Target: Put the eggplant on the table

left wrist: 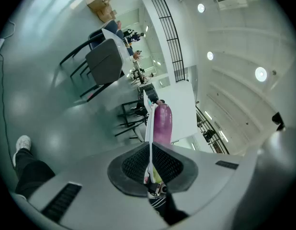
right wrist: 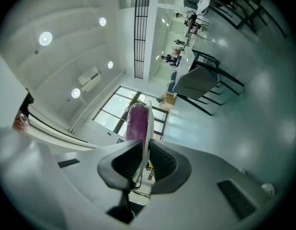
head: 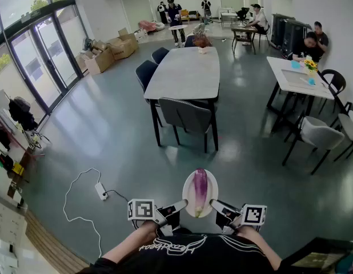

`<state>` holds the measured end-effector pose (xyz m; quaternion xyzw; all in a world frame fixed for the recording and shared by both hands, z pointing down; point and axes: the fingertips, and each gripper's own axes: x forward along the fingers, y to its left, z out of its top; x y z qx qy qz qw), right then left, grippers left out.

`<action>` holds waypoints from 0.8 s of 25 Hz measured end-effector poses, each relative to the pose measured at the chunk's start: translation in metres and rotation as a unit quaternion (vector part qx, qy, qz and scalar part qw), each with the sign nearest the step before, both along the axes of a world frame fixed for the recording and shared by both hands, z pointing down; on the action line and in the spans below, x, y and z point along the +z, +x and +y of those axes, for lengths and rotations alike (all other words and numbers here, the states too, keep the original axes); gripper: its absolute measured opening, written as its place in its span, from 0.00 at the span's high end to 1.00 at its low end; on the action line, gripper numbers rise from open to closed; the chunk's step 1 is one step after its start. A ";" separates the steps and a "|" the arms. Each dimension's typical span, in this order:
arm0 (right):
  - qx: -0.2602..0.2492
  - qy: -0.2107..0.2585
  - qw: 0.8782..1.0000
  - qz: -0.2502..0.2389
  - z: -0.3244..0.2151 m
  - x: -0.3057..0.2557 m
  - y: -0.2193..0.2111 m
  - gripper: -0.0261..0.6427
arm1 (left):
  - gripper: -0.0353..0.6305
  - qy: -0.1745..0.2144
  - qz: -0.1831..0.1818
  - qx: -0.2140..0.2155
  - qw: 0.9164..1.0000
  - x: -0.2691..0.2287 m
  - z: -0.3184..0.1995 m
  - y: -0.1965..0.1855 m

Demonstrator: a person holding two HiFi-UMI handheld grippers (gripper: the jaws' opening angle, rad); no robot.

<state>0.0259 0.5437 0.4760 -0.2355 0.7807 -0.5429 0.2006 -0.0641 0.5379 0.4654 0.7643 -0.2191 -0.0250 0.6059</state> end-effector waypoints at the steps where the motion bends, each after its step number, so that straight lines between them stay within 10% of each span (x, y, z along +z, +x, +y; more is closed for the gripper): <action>1: 0.001 0.000 1.000 -0.006 -0.001 -0.001 0.000 0.88 | 0.92 0.002 -0.001 0.001 1.000 0.000 -0.002 0.000; 20: 0.000 -0.005 1.000 -0.008 -0.002 0.006 -0.004 0.88 | 0.92 -0.010 0.016 0.005 1.000 0.006 -0.003 -0.003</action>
